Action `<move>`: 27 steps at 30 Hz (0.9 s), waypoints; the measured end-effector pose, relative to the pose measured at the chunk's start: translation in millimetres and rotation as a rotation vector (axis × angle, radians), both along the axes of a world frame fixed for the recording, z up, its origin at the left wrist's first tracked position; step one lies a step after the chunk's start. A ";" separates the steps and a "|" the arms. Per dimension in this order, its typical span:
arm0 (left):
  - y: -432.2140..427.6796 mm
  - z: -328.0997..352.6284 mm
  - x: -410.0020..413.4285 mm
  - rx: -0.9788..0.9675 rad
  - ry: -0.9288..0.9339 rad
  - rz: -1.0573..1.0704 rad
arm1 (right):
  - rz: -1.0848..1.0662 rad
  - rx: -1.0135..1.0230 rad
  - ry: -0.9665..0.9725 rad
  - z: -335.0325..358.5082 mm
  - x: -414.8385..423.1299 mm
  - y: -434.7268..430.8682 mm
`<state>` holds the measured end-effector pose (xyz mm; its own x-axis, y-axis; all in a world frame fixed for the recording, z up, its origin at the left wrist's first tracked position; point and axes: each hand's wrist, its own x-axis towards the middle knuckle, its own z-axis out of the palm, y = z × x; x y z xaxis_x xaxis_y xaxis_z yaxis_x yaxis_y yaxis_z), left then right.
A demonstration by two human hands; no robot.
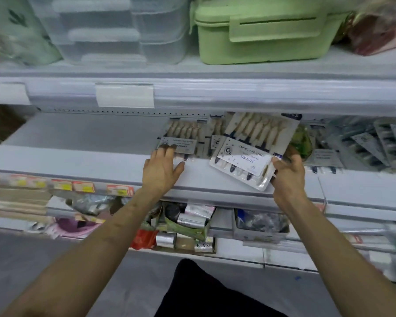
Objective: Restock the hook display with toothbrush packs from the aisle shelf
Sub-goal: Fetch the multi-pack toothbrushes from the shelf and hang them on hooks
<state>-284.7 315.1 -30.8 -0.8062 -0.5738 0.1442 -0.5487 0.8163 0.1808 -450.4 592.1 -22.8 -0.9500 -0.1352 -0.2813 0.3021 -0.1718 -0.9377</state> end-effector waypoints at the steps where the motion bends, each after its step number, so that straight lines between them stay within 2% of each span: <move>1: -6.9 -1.4 -1.3 0.014 0.009 0.011 | 0.003 -0.001 -0.002 -0.1 2.2 -1.4; 5: -45.0 -1.8 -9.9 0.126 0.067 0.101 | 0.002 -0.001 -0.015 0.1 11.0 -6.4; 11: -94.6 -4.8 -37.9 0.307 -0.077 0.175 | 0.035 0.025 0.036 -16.8 12.8 -13.7; 14: -101.3 -12.7 -52.0 0.320 -0.066 0.163 | 0.034 0.025 0.027 -27.1 10.9 -16.0; 19: -108.4 -21.5 -67.4 0.416 0.068 0.199 | 0.036 0.029 0.063 -17.1 14.2 -22.7; 24: -117.1 -22.0 -70.0 0.794 0.369 0.215 | 0.047 0.015 0.065 -8.1 14.2 -30.3; 27: -111.9 -10.8 -67.8 0.898 0.433 0.225 | 0.036 -0.004 0.060 -5.6 13.4 -34.5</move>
<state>-352.6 203.2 -41.7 -0.6471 -0.7453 -0.1603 -0.4145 0.1675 0.8945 -437.0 557.6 -28.4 -0.9597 -0.1707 -0.2232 0.2512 -0.1652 -0.9537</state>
